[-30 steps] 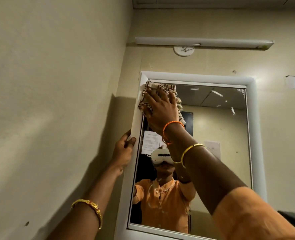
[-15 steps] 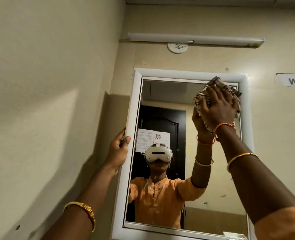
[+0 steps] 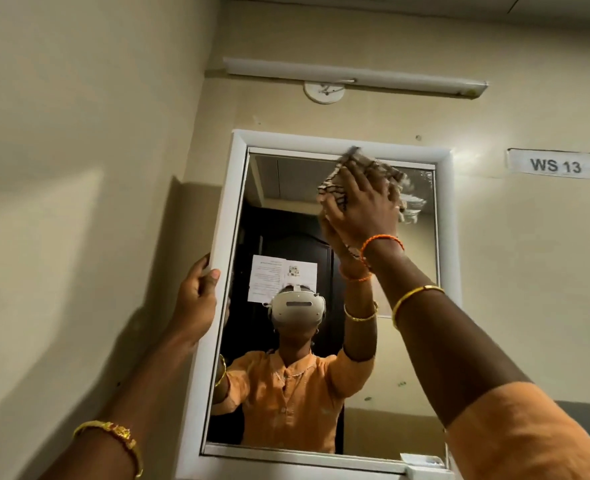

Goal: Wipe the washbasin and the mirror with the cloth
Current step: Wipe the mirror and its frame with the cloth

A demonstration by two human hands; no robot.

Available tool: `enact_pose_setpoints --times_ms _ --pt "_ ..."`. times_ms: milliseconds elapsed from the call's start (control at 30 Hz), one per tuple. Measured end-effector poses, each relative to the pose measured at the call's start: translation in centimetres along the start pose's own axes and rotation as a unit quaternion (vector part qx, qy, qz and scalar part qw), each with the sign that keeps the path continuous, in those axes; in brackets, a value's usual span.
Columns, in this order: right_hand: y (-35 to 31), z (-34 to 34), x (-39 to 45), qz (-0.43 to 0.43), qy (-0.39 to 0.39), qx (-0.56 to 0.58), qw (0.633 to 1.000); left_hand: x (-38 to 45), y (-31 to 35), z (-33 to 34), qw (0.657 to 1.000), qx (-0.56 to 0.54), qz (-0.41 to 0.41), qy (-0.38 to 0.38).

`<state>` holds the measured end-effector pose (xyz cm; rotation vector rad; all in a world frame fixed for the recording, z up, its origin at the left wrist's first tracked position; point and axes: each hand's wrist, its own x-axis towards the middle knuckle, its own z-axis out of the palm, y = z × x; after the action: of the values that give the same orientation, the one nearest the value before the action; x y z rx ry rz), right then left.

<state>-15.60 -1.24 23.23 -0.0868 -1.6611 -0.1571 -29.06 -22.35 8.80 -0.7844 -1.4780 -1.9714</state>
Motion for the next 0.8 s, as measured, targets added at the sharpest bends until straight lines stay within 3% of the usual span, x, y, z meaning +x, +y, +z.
enact_pose_setpoints --times_ms 167,467,667,800 --pt "4.2 -0.8 0.2 0.098 0.03 -0.024 0.994 -0.1 0.3 0.1 1.0 -0.01 0.006 -0.011" --pt "4.0 -1.9 0.4 0.233 0.011 -0.046 0.971 0.0 0.0 -0.6 0.999 0.017 0.04 -0.015" --pt "3.1 -1.6 -6.6 0.208 -0.008 -0.064 0.976 -0.2 0.0 -0.4 0.998 0.042 0.045 -0.013" --pt "5.2 -2.2 -4.9 0.163 -0.014 -0.079 0.983 -0.1 0.0 -0.5 0.997 0.056 0.046 -0.014"
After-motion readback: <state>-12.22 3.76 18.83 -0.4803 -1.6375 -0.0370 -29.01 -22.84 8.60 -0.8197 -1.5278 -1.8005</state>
